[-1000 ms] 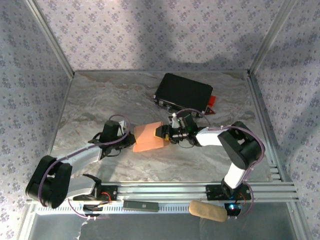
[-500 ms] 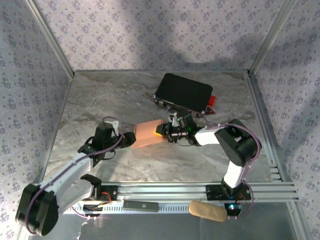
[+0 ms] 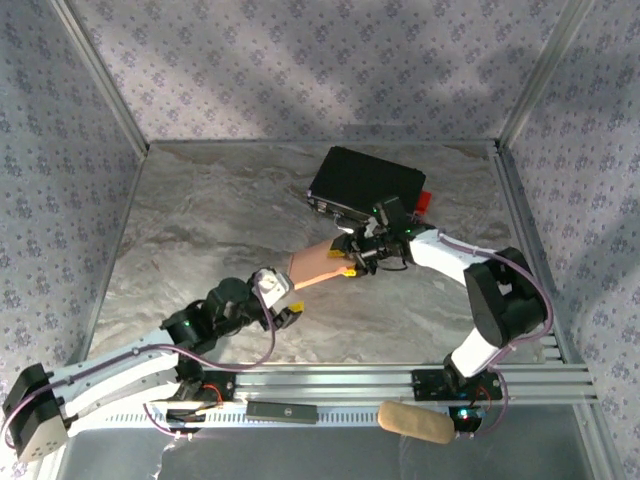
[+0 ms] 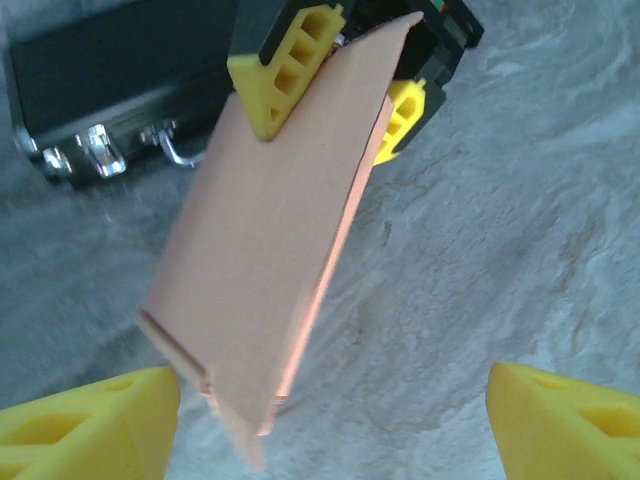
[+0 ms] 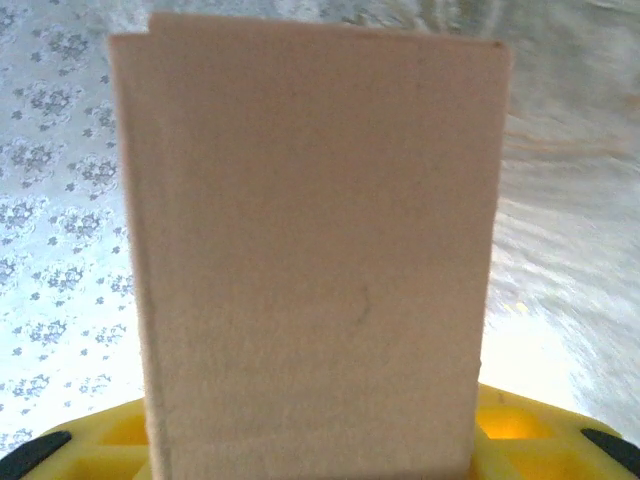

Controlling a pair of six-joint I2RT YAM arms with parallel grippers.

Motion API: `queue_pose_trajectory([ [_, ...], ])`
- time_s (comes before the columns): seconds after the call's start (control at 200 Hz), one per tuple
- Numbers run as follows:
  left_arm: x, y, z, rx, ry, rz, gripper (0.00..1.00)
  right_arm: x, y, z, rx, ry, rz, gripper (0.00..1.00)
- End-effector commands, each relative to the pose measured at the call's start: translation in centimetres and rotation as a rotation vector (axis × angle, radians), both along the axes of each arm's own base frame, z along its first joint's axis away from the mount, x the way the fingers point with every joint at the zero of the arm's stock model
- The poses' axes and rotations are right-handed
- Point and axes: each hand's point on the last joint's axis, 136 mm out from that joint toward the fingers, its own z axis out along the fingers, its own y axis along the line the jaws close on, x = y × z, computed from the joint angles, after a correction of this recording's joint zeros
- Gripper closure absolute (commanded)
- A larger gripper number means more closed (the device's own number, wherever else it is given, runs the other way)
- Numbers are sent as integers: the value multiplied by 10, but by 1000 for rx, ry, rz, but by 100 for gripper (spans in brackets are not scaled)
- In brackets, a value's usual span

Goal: Fold the paper box

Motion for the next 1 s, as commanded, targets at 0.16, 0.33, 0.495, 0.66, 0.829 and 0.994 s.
queue_pose_trajectory([
  [0.16, 20, -14, -16, 185, -246, -37, 19, -26, -25, 8, 5, 147, -9, 51],
  [0.33, 30, -26, -25, 218, -260, -25, 20, -28, -27, 9, 8, 164, -24, 51],
  [0.495, 37, -37, -20, 175, -257, -21, 20, -31, -28, 8, 11, 179, -35, 50],
  [0.66, 38, -49, -33, 187, -218, -58, 21, -32, -28, 11, 21, 186, -38, 50],
  [0.829, 39, -54, -41, 206, -194, -75, 26, -32, -27, 10, 37, 191, -50, 50],
  [0.994, 42, -58, -38, 201, -164, -63, 40, -33, -27, 5, 37, 204, -55, 50],
])
